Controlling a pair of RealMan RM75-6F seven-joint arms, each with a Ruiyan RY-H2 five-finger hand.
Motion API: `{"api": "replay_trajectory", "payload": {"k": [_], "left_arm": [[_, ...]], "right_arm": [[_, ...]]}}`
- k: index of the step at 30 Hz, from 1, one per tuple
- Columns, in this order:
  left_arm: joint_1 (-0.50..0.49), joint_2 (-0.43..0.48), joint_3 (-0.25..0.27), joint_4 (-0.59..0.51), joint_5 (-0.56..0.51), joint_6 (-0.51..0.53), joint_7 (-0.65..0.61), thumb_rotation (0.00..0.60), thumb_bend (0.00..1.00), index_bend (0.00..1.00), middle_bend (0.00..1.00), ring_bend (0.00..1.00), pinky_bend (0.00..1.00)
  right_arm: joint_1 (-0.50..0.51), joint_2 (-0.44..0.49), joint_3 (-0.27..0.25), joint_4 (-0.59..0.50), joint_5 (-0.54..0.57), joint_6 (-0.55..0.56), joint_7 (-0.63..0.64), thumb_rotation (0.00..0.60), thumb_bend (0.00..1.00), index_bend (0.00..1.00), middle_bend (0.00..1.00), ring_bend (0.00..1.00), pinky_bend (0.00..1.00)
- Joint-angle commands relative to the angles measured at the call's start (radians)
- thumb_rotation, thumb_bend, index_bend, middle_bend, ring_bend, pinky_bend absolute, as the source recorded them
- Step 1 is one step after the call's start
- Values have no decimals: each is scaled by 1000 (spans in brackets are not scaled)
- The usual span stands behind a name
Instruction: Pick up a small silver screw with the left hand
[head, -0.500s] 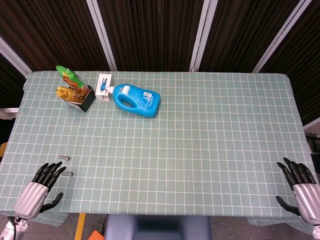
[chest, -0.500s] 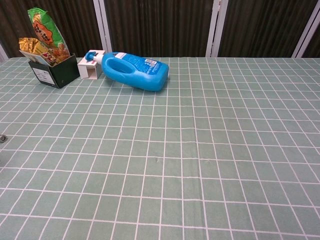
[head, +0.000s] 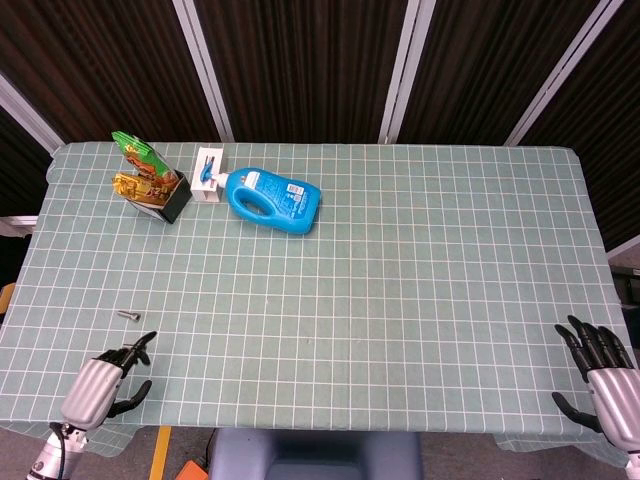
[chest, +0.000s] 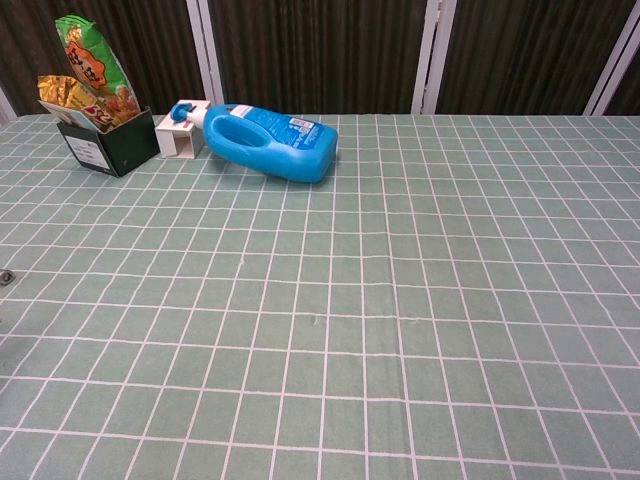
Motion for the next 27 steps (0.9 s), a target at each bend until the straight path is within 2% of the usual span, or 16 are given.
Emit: {"api": "replay_trajectory", "payload": {"k": [1,6,11,19,27], "left_arm": [[-46,-68,-1,71,-17,-94,-6,600,396,367,1000,1000,1000],[-72,-166,-30,216,-51,-142,41,600,407,415,1000,1000,1000],[-74,-216,-51,321,-90,-149,36,600,407,434,1000,1000,1000],[-84,-235,-83,415,-150,-168,-45,600,406,430,1000,1000,1000],[-91,-211,-82,441,-185,-208,-100,600,408,405,1000,1000,1000]], "right_arm": [[1,-3,0,0,1,-3,-3,600,341,0,0,0,0],[-1,-4,-2,-1,-6,0,-7,600,341,0,0,0,0],[-2,-2,1,-1,1,2,-2,600,340,0,0,0,0],[1,-4,4,-3,11,-7,-10,600,341,0,0,0,0],[1,-7,9,-4,22,-8,-16,600,341,0,0,0,0]]}}
